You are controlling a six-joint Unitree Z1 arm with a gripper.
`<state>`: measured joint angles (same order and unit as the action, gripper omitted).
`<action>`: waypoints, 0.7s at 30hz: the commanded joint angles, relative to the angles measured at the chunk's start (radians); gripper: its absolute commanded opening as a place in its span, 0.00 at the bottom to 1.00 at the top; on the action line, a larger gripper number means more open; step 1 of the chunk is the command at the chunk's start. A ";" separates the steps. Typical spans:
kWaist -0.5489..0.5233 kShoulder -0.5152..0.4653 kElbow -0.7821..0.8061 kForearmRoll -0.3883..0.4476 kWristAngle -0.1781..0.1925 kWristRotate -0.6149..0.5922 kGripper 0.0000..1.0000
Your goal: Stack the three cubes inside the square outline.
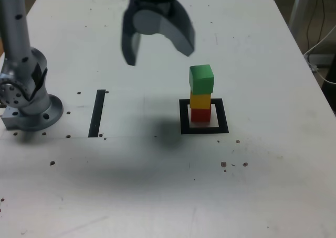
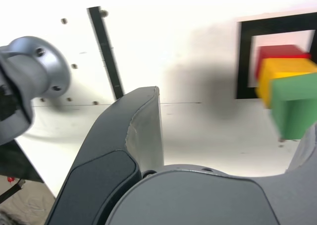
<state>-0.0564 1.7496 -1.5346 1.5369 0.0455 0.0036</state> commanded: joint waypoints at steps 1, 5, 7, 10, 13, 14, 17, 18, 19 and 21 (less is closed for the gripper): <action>0.001 -0.044 0.056 -0.011 0.000 -0.007 0.99; 0.002 -0.117 0.176 -0.057 -0.007 -0.015 0.99; 0.003 -0.144 0.229 -0.082 -0.014 -0.016 0.99; 0.006 -0.171 0.304 -0.121 -0.028 -0.016 0.99; 0.007 -0.188 0.373 -0.167 -0.040 -0.016 0.99; 0.007 -0.192 0.394 -0.182 -0.043 -0.016 0.99; 0.011 -0.197 0.457 -0.228 -0.053 -0.016 0.99; 0.013 -0.197 0.477 -0.243 -0.056 -0.016 0.99; 0.016 -0.198 0.498 -0.258 -0.059 -0.015 0.99; 0.021 -0.198 0.536 -0.288 -0.067 -0.013 0.99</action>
<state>-0.0414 1.5580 -1.0238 1.2680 -0.0156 -0.0099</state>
